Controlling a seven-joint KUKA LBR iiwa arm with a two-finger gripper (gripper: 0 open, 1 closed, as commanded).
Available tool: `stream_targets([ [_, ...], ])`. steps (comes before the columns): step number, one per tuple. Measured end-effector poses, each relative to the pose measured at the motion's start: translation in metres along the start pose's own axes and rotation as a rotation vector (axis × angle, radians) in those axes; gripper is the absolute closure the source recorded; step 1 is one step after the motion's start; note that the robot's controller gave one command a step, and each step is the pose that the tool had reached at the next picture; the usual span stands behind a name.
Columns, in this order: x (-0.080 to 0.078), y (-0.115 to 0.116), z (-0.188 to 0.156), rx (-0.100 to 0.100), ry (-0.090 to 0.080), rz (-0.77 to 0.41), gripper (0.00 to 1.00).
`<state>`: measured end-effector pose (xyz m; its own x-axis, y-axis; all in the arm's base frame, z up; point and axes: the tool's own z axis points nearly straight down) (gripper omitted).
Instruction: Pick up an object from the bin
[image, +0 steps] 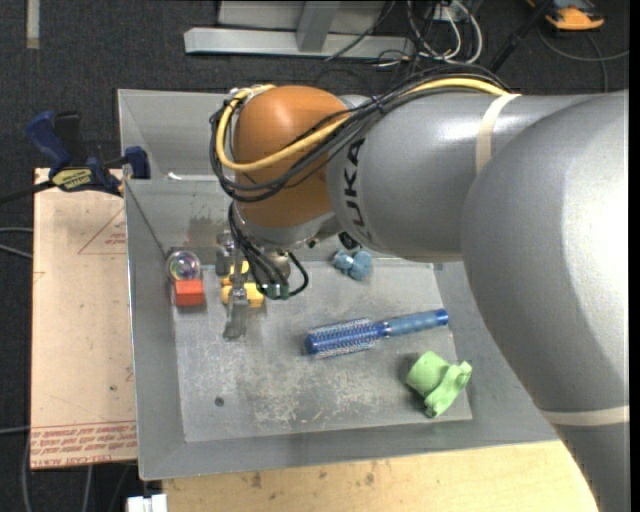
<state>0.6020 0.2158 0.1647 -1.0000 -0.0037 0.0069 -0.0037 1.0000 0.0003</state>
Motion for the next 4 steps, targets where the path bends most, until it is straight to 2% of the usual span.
stream_targets([
  [1,0.045,-0.063,0.032,0.002,-0.003,0.366,0.0],
  [2,0.053,-0.172,0.011,0.003,-0.008,0.313,0.0],
  [3,0.043,-0.162,0.087,-0.001,-0.002,0.512,0.0],
  [4,0.042,-0.162,0.085,-0.002,-0.005,0.515,1.0],
])
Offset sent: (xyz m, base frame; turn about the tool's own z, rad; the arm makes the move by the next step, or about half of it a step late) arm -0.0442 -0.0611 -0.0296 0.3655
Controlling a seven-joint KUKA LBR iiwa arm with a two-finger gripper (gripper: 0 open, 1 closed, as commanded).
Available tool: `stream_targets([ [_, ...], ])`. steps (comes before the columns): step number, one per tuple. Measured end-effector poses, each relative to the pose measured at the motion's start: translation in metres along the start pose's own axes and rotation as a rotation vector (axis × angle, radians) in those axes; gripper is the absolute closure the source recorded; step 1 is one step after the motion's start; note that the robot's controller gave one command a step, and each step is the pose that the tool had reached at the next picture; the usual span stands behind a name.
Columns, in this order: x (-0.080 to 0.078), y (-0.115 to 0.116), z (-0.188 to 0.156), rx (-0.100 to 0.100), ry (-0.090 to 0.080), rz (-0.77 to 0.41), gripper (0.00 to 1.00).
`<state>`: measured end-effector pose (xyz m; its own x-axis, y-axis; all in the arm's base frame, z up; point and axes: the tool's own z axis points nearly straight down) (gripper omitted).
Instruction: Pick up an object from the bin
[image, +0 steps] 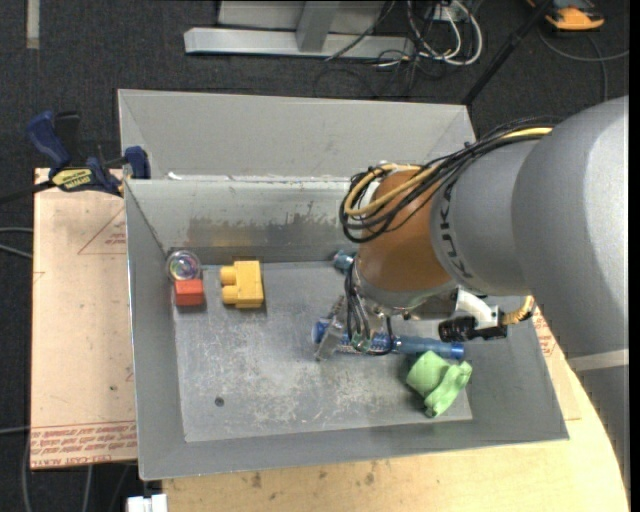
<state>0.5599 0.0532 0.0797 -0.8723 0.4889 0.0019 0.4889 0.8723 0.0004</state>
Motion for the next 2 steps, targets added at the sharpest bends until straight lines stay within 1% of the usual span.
stream_targets([
  [1,0.012,0.006,-0.108,-0.005,-0.007,0.015,1.0],
  [2,0.011,0.01,-0.161,-0.004,-0.007,0.004,1.0],
])
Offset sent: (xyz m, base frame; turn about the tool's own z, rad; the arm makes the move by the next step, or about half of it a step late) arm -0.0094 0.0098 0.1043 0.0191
